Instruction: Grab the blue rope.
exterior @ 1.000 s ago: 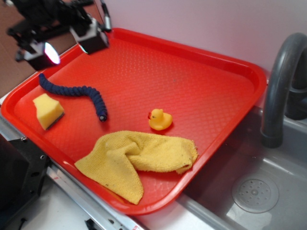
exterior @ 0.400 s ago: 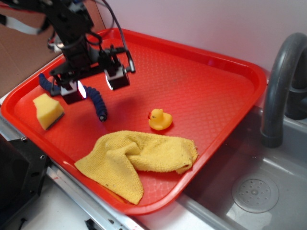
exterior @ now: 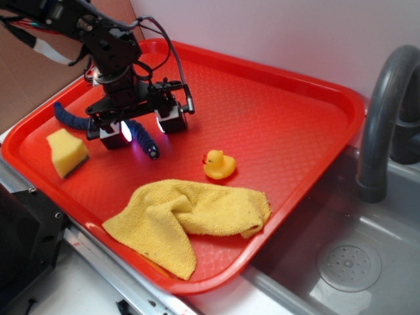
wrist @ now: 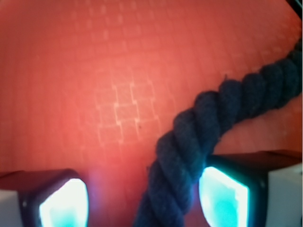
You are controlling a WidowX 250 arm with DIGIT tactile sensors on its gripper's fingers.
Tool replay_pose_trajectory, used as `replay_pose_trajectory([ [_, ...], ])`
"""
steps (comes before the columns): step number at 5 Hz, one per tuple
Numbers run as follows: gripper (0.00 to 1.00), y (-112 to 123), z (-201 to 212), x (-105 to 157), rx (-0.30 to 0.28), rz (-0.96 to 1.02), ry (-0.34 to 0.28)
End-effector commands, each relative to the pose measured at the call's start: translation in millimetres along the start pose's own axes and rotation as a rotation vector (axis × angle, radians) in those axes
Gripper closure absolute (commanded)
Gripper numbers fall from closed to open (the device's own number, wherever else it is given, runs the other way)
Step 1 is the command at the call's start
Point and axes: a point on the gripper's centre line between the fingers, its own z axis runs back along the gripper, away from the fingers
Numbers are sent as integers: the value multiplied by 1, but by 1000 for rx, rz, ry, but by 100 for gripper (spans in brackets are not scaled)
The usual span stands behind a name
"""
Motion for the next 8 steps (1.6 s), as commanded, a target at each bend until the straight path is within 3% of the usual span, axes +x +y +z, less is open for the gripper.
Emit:
replay_pose_trajectory([
  [1,100,16,-15,-5,21,4,18],
  [2,100,18,-11,-4,14,6,35],
  [3,100,11,15,7,27,-115,76],
  [4,100,-9,64,11,36,-367,120],
  [5,100,-33,115,-4,15,-614,168],
  [6,100,-38,170,-27,-33,-806,183],
  [7,100,-27,203,-37,-100,-870,135],
  [8,100,-25,192,-35,-95,-876,148],
])
